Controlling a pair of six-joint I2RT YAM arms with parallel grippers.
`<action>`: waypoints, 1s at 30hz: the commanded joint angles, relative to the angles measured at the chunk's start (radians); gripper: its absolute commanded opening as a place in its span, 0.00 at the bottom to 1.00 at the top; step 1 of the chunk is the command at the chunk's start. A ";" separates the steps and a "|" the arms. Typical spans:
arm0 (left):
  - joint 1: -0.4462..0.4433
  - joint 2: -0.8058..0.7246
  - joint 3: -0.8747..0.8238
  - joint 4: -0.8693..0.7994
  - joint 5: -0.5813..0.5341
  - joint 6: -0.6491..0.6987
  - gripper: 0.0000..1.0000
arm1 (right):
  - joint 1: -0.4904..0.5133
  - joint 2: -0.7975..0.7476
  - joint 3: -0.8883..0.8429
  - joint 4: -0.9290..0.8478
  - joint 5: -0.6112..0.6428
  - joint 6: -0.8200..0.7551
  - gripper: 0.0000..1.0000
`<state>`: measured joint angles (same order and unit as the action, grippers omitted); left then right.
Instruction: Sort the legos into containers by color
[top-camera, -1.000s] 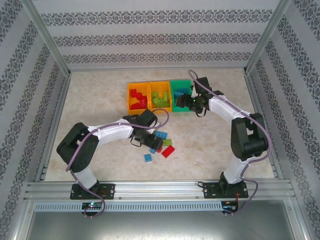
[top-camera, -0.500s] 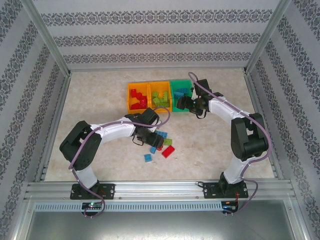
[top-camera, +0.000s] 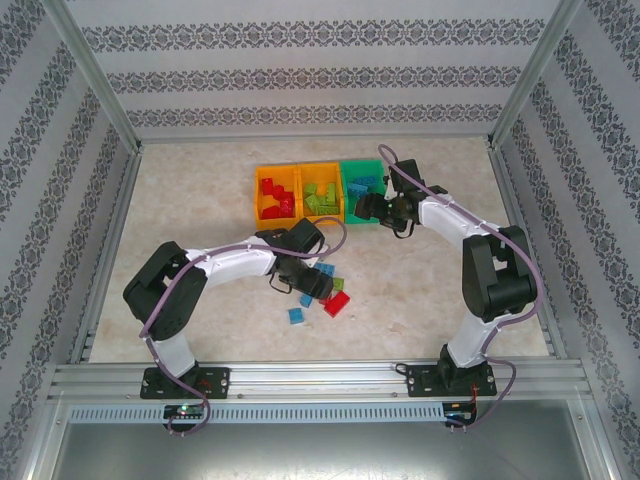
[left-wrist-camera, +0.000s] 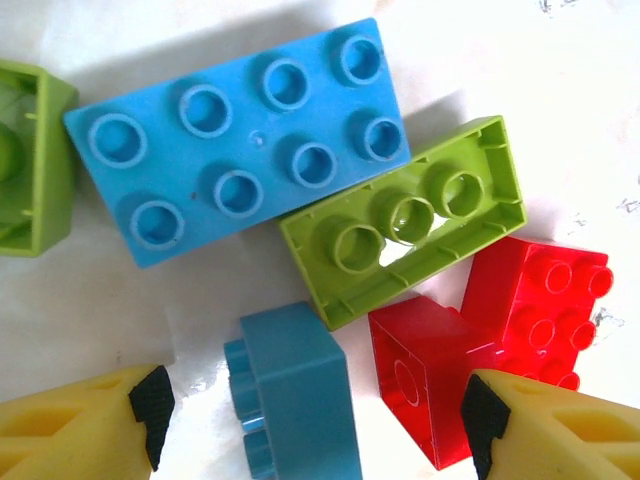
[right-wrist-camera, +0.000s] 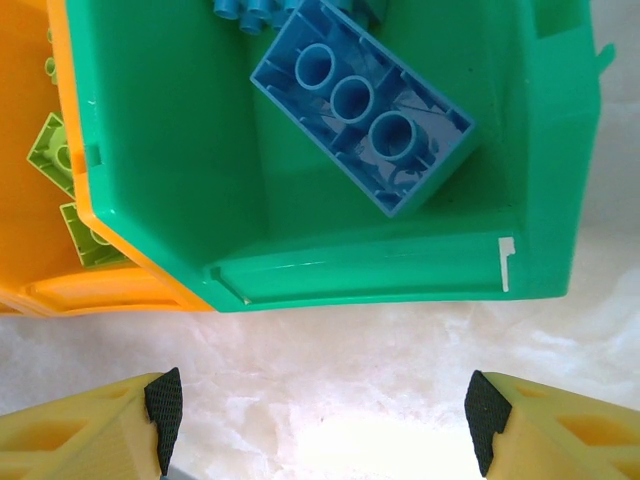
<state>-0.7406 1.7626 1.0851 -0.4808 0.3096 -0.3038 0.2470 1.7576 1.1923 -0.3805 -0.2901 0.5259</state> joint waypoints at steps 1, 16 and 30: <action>-0.021 0.017 0.003 -0.022 -0.047 -0.027 0.78 | -0.007 -0.032 -0.016 0.010 -0.012 0.012 0.78; -0.020 -0.080 -0.042 -0.046 -0.148 -0.058 0.83 | -0.008 -0.034 -0.028 0.014 -0.019 0.012 0.78; -0.021 -0.161 -0.103 0.011 -0.105 -0.060 0.85 | -0.005 -0.024 -0.030 0.021 -0.022 0.019 0.78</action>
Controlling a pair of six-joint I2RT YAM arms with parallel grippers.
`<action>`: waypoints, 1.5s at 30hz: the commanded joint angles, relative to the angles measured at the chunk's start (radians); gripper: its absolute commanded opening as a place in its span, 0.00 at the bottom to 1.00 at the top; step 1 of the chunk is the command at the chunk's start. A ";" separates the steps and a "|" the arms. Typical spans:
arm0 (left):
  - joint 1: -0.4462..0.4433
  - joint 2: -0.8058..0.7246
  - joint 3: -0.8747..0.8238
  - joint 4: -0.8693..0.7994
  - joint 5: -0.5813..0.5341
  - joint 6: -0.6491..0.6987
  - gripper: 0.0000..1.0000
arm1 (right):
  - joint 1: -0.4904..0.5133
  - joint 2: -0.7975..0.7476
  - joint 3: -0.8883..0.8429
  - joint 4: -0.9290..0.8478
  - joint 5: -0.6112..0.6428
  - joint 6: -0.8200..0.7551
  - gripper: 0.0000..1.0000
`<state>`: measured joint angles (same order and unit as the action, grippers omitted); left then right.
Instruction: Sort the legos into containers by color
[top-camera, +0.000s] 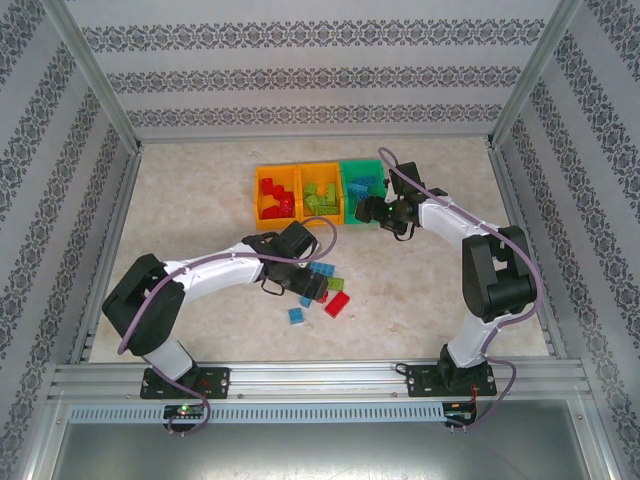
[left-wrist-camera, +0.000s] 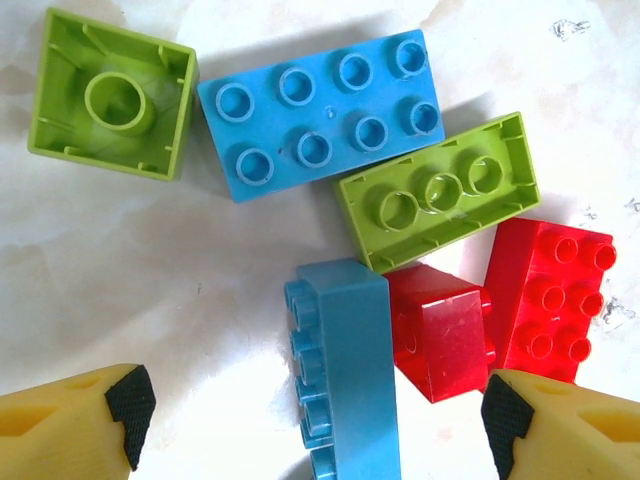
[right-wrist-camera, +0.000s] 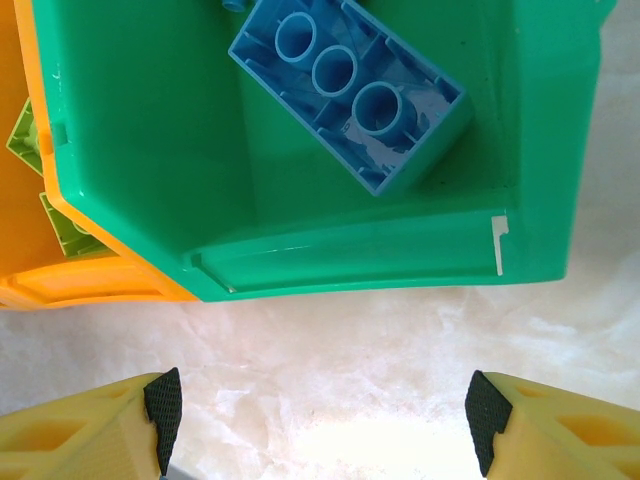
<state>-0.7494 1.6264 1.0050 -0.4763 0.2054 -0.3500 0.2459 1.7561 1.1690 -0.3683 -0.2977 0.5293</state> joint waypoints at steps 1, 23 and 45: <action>-0.012 -0.024 -0.030 -0.002 -0.004 -0.007 0.84 | -0.005 -0.023 -0.006 0.009 -0.014 0.017 0.78; -0.022 0.066 -0.012 -0.010 0.002 0.026 0.74 | -0.009 -0.031 -0.010 0.016 0.003 0.025 0.78; -0.025 0.111 0.036 -0.021 0.012 0.014 0.23 | -0.092 -0.157 -0.124 0.033 0.032 0.023 0.78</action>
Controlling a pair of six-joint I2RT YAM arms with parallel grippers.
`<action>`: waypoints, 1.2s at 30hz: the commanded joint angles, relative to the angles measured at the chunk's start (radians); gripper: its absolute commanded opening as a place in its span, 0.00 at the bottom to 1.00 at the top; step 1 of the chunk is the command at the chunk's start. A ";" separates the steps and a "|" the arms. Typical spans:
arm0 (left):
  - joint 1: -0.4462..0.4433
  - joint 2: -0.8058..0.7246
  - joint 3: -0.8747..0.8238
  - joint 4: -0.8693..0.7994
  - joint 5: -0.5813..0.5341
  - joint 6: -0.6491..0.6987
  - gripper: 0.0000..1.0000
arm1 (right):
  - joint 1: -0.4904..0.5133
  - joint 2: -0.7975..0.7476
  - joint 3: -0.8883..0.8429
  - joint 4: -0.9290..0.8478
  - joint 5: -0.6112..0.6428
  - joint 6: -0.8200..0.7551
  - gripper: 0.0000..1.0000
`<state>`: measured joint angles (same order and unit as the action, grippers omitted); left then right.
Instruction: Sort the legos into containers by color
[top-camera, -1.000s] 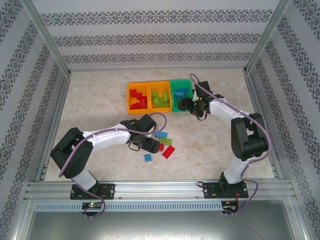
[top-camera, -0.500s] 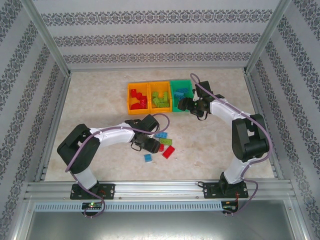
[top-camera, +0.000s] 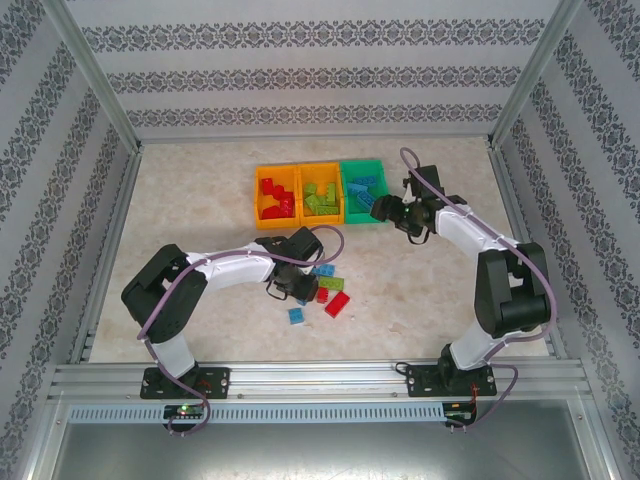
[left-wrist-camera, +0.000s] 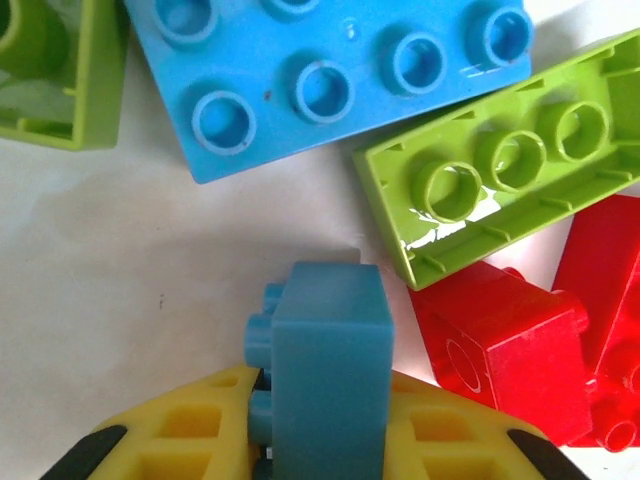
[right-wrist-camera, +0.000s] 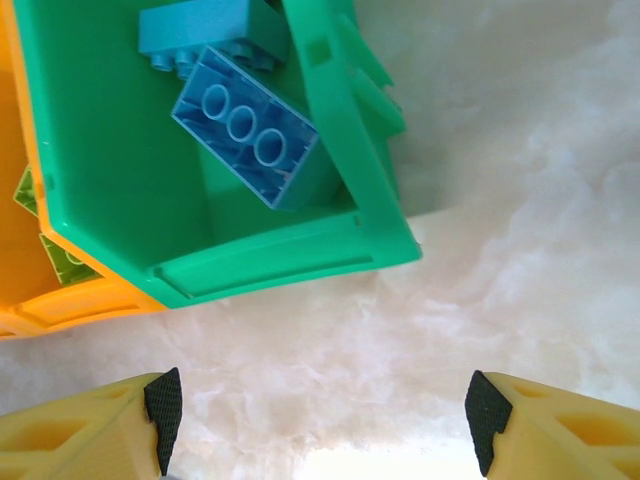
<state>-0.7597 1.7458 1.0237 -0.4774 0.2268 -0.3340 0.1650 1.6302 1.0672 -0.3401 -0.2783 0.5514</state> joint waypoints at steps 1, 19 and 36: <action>-0.015 -0.022 0.023 -0.033 -0.022 -0.001 0.22 | -0.014 -0.033 -0.030 0.005 0.012 0.002 0.78; 0.062 0.358 0.936 -0.284 0.037 0.154 0.18 | 0.043 -0.225 -0.277 0.053 0.055 0.022 0.72; 0.177 0.766 1.434 -0.232 0.101 -0.085 0.36 | 0.215 -0.422 -0.488 0.066 0.186 0.102 0.72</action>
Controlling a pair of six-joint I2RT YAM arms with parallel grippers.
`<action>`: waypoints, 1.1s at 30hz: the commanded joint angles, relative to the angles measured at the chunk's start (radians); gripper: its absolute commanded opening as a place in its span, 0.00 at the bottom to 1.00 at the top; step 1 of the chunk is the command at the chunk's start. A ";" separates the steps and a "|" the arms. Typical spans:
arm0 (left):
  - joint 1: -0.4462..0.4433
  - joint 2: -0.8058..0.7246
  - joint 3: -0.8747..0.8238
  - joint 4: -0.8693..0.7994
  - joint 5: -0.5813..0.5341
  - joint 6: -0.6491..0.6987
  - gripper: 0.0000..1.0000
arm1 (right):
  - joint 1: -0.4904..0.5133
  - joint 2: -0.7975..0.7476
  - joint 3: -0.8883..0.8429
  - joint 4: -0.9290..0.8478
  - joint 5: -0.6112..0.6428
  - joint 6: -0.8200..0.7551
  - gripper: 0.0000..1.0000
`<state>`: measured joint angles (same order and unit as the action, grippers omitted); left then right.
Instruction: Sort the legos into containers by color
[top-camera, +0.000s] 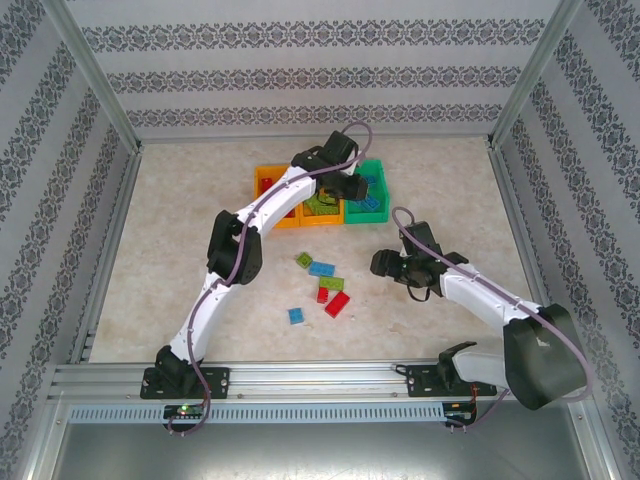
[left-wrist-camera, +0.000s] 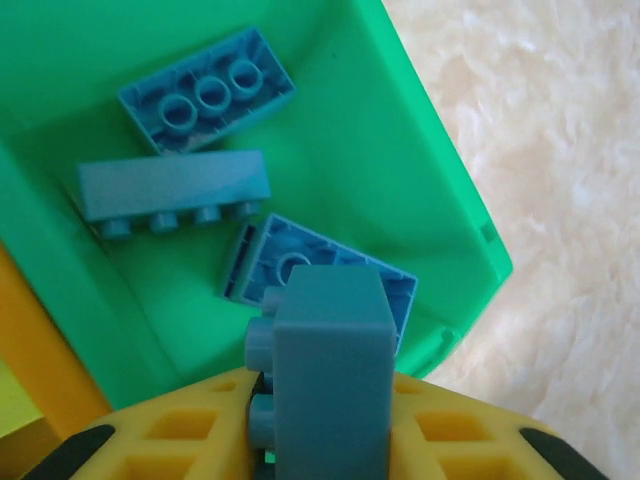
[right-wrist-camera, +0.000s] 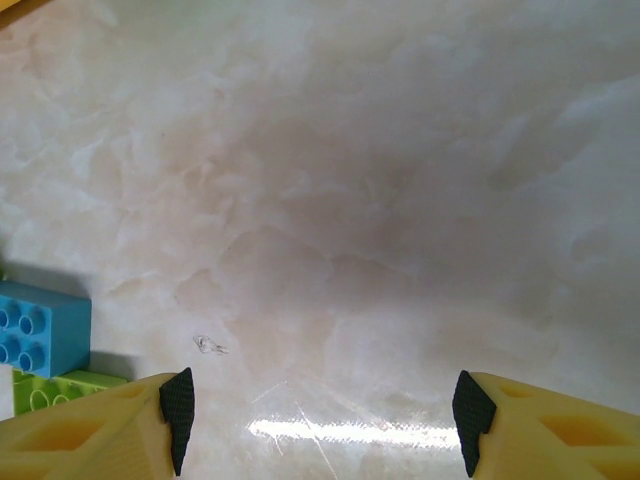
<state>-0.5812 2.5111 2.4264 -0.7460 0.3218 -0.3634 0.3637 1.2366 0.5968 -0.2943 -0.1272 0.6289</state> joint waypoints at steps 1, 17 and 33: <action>-0.001 0.003 0.023 0.053 0.009 -0.068 0.41 | 0.019 -0.032 -0.021 0.021 0.038 0.029 0.72; -0.015 -0.238 -0.247 0.197 0.031 -0.106 1.00 | 0.157 -0.060 -0.007 0.038 0.066 -0.072 0.72; -0.013 -0.908 -1.157 0.174 -0.257 -0.170 1.00 | 0.321 -0.003 0.061 0.041 0.096 -0.280 0.88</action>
<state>-0.5888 1.6653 1.3762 -0.5667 0.1238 -0.4763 0.6445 1.2175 0.6224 -0.2573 -0.0158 0.4377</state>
